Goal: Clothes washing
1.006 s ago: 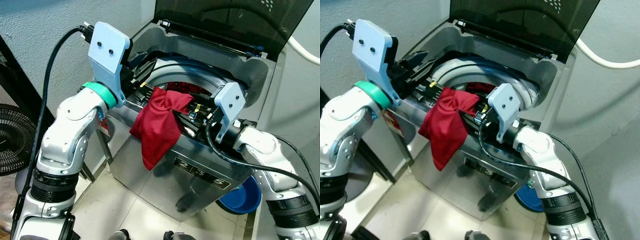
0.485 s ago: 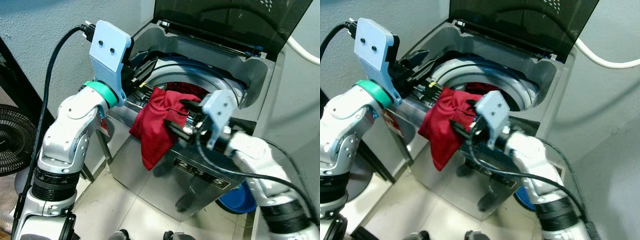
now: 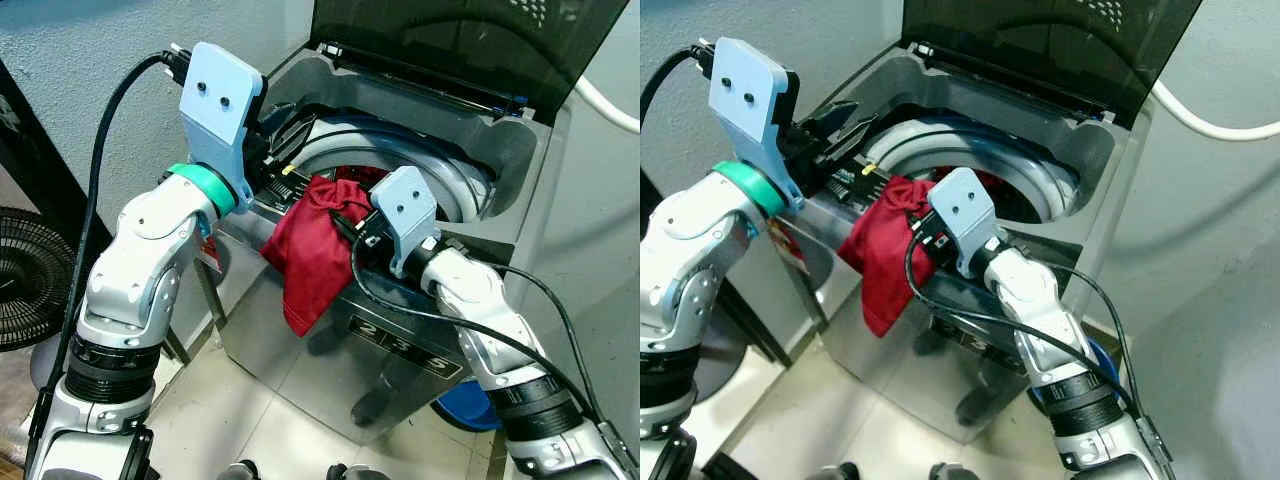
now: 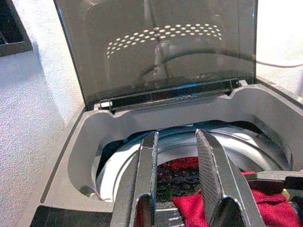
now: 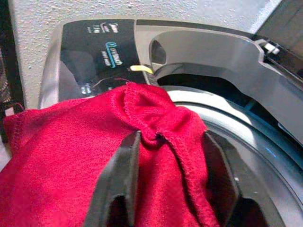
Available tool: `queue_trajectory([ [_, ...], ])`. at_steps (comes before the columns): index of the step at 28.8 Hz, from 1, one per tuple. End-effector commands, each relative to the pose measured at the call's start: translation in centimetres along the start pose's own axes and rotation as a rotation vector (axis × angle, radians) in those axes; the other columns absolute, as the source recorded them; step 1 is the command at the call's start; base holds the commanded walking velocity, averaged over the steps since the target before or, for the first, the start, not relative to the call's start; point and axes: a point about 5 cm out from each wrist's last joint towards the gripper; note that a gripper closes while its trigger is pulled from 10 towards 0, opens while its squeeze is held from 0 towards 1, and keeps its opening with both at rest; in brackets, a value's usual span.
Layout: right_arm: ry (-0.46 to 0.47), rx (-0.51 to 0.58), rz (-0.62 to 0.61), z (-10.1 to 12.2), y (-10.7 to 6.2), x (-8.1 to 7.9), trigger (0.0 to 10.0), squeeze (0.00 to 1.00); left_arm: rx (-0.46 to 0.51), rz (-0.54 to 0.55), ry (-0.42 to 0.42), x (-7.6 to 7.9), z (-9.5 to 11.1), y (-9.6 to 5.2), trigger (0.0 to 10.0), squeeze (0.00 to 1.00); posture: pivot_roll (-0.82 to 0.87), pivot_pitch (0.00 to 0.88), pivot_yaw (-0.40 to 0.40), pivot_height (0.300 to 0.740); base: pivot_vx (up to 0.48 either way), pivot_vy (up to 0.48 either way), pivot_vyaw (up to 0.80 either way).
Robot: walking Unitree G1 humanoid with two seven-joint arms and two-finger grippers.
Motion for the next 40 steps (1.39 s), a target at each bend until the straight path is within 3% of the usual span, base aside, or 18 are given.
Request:
queue_trajectory([
  [1,0.037,-0.075,-0.014,-1.7,-0.5,0.2,0.0,0.00,-0.003,-0.010,0.007,0.2,-0.1,0.0,10.0,0.00,0.02,0.085,0.004,0.740,0.000,0.000,0.00],
  [10,0.046,-0.054,-0.035,-1.4,-0.4,0.4,0.0,0.00,-0.004,-0.013,0.008,0.2,-0.1,0.0,10.0,0.00,0.03,0.083,0.011,0.740,0.000,0.000,0.00],
  [13,0.071,-0.040,-0.092,-1.2,-0.3,1.1,0.0,0.00,-0.005,-0.014,0.008,0.2,-0.2,0.0,10.0,0.00,0.03,0.088,0.008,0.740,0.000,0.000,0.00],
  [17,0.112,-0.016,-0.223,-0.7,0.0,2.8,0.0,0.00,-0.003,-0.012,0.005,0.2,-0.2,0.1,10.0,0.00,0.03,0.090,0.006,0.740,0.000,0.000,0.00],
  [18,0.135,-0.005,-0.316,-0.3,0.2,4.3,0.0,0.00,-0.003,-0.012,0.004,0.3,-0.2,0.1,10.0,0.00,0.03,0.094,0.003,0.740,0.000,0.000,0.00],
  [19,0.135,-0.005,-0.316,-0.3,0.2,4.3,0.0,0.00,-0.003,-0.012,0.004,0.3,-0.2,0.1,10.0,0.00,0.03,0.094,0.003,0.740,0.000,0.000,0.00],
  [21,0.172,0.024,-0.462,0.5,0.7,6.9,0.0,0.00,-0.001,-0.010,0.002,0.3,-0.2,0.1,10.0,0.00,0.04,0.101,-0.003,0.740,0.000,0.000,0.00],
  [24,0.180,0.031,-0.502,0.8,0.7,7.6,0.0,0.00,0.000,-0.009,0.001,0.3,-0.2,0.2,10.0,0.00,0.04,0.101,-0.003,0.740,0.000,0.000,0.00],
  [25,0.186,0.029,-0.575,1.0,0.9,8.8,0.0,0.00,0.001,-0.008,-0.001,0.4,-0.3,0.1,10.0,0.00,0.04,0.104,-0.012,0.740,0.000,0.000,0.00],
  [26,0.186,0.029,-0.575,1.0,0.9,8.8,0.0,0.00,0.001,-0.008,-0.001,0.4,-0.3,0.1,10.0,0.00,0.04,0.104,-0.012,0.740,0.000,0.000,0.00],
  [27,0.205,0.017,-0.671,1.1,0.9,10.1,0.0,0.00,0.002,-0.006,-0.007,0.5,-0.3,0.1,10.0,0.00,0.05,0.105,-0.016,0.740,0.000,0.000,0.00],
  [28,0.205,0.017,-0.671,1.1,0.9,10.1,0.0,0.00,0.002,-0.006,-0.007,0.5,-0.3,0.1,10.0,0.00,0.05,0.105,-0.016,0.740,0.000,0.000,0.00],
  [29,0.183,-0.005,-0.738,1.2,1.0,11.1,1.8,0.00,0.002,-0.004,-0.012,0.6,-0.4,0.0,10.0,0.00,0.05,0.107,-0.018,0.740,0.000,0.000,0.00],
  [30,0.130,-0.051,-0.759,1.1,1.2,11.5,10.0,0.00,0.001,-0.002,-0.014,0.8,-0.5,0.0,10.0,0.00,0.05,0.108,-0.025,0.740,0.000,0.000,0.00],
  [31,0.066,-0.092,-0.751,0.8,1.5,11.4,10.0,0.00,0.002,-0.001,-0.015,0.8,-0.6,0.0,10.0,0.00,0.05,0.109,-0.028,0.740,0.000,0.000,0.00],
  [33,0.026,-0.118,-0.720,0.6,1.7,10.9,10.0,0.00,0.006,-0.001,-0.016,1.0,-0.5,0.0,10.0,0.00,0.05,0.112,-0.036,0.740,0.000,0.000,0.00],
  [40,-0.045,-0.129,-0.619,0.1,2.0,9.4,10.0,0.00,0.022,0.000,-0.023,1.6,-0.4,0.3,10.0,0.00,0.05,0.126,-0.046,0.740,0.000,0.000,0.00],
])
Point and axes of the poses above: a point about 5 cm out from each wrist's last joint towards the gripper, its own y axis pointing out of the wrist towards the gripper, its own z axis along the axis of the wrist's last joint, x = y × z, and after that the axes turned 10 degrees about -y, right-handed
